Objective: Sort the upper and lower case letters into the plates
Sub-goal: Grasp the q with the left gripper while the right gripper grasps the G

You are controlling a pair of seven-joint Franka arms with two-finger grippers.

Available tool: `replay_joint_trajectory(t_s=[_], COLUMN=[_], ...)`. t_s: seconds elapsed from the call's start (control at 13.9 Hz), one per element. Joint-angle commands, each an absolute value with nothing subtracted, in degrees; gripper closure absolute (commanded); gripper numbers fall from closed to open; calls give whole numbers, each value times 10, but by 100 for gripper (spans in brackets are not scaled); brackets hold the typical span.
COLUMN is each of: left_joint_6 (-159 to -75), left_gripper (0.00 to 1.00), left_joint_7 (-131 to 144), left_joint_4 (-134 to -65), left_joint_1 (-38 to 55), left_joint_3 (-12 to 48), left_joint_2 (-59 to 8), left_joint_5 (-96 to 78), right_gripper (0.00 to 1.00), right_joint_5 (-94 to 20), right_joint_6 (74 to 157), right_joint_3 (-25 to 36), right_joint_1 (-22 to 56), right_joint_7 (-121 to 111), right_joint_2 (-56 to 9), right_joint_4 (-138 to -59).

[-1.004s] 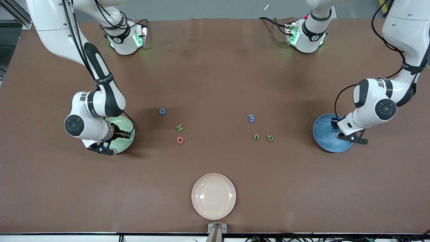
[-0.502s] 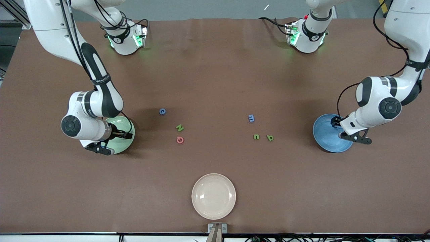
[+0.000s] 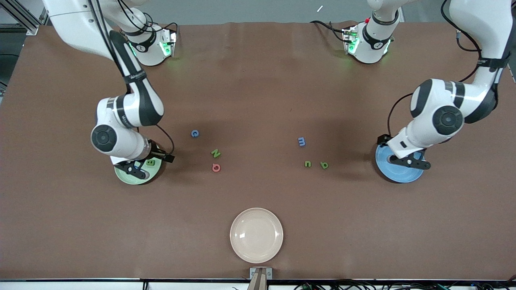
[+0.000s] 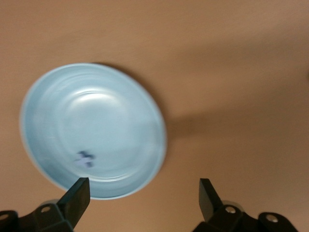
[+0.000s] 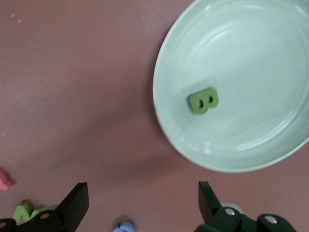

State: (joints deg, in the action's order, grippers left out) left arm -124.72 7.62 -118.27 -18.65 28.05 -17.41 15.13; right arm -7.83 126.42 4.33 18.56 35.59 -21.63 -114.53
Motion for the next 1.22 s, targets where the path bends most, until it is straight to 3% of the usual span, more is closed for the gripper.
replay_joint_trajectory(t_s=[0.0,0.14,0.5,0.86,1.15], left_joint_6=[-1244,-1256,-1353,-1361,-1361], left_gripper=[1,1,1,2,16], left_joint_7=[198,283,537,674,691], left_joint_4=[-1133,-1107,-1072,-1036,-1034], left_joint_1=[-142,-104,-34,-15,-14], left_joint_3=[294,294,290,290,290], left_joint_2=[-228,-264,-343,-399,-405], left_joint_5=[151,153,164,257,264], right_gripper=[0,0,0,0,0], right_joint_5=[-76,-76,-77,-77,-77], right_joint_6=[1336,1367,1402,1453,1460], right_joint_3=[45,45,45,44,44], right_joint_1=[191,204,265,300,318], right_joint_7=[378,408,503,546,583], right_joint_2=[-136,-120,-127,-177,-195], right_joint_4=[-1266,-1312,-1310,-1308,-1309])
